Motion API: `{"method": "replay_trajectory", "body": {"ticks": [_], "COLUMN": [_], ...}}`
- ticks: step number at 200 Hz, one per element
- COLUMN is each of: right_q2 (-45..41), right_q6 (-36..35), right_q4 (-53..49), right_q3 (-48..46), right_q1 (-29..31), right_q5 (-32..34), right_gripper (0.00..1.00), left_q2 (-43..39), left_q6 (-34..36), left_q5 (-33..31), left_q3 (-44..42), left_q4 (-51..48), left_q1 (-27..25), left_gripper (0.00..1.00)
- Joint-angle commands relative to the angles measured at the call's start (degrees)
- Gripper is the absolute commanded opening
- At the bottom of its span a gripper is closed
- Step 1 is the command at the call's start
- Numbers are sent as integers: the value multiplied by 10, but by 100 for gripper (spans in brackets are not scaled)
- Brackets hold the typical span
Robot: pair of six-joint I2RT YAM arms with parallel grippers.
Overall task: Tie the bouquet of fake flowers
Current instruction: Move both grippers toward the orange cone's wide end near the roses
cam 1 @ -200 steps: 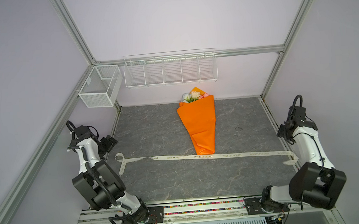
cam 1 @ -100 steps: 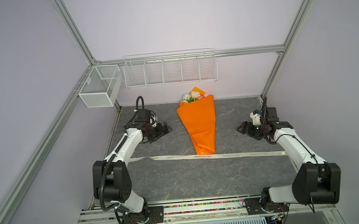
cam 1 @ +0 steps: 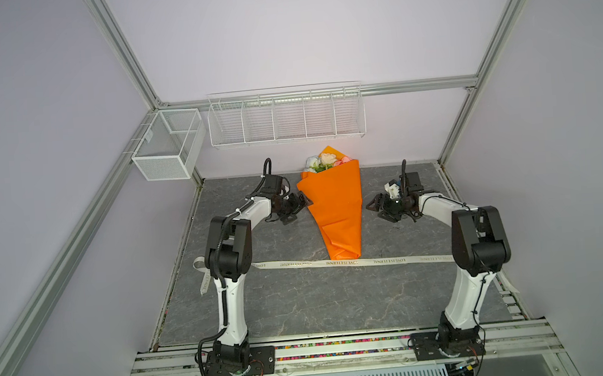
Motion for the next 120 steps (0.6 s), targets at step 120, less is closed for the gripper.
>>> {"method": "replay_trajectory", "body": {"ticks": [120], "right_q2": [287], "right_q6": [84], "right_q4": [76], "right_q3": [273], "right_q1": [12], "right_q5": [-105], "right_gripper": [66], "left_q2": [237], "left_q6": [-74], "left_q5": [73], "left_q3": [253], "left_q4": [-11], "left_q1": [-15], "left_gripper": [78]}}
